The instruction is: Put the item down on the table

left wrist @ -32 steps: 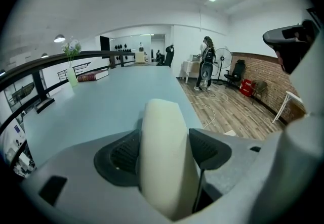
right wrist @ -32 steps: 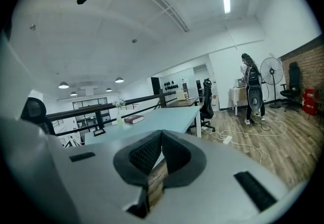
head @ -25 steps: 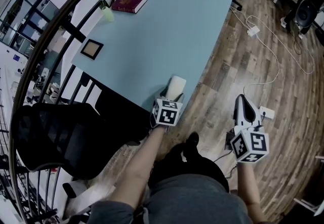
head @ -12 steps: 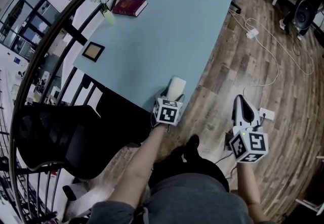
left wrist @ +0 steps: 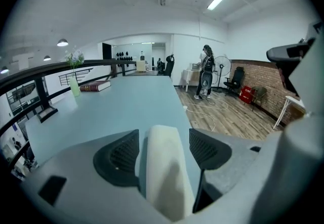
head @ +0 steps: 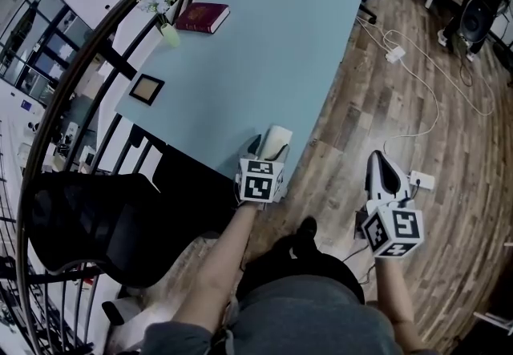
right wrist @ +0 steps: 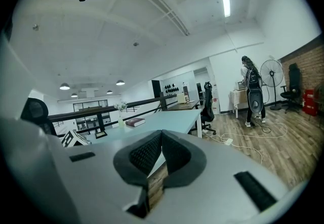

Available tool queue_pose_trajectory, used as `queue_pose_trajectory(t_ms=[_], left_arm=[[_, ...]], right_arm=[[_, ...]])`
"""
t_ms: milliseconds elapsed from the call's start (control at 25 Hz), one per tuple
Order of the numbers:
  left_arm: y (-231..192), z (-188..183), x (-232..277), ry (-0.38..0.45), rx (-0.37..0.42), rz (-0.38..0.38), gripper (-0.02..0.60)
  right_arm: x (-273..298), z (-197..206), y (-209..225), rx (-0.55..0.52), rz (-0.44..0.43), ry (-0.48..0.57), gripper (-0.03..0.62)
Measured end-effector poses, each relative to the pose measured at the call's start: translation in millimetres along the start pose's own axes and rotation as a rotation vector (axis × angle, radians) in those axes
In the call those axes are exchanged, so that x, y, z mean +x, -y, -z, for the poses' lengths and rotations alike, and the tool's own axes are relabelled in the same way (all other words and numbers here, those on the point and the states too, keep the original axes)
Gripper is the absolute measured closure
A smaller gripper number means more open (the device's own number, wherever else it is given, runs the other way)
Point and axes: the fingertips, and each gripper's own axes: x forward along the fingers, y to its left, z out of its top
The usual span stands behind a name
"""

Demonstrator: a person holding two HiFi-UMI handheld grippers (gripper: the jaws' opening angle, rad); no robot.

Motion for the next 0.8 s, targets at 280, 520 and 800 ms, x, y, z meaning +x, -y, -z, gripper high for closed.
queue_pose_trajectory(t_ms=[280, 520, 800], left_arm=[[-0.5, -68.2, -38.2, 0.195, -0.006, 0.004, 0.279], [1.3, -116.4, -78.1, 0.357, -0.033, 0.023, 0.347], [-0.2, -147.8, -122.8, 0.504, -0.056, 0.025, 0.457]], right_arm=[[-1.1, -8.3, 0.8, 0.000, 0.007, 0.030, 0.591], [-2.6, -17.8, 1.2, -0.008, 0.015, 0.051, 0.591], [-4.8, -22.3, -1.0, -0.016, 0.019, 0.067, 0.591]])
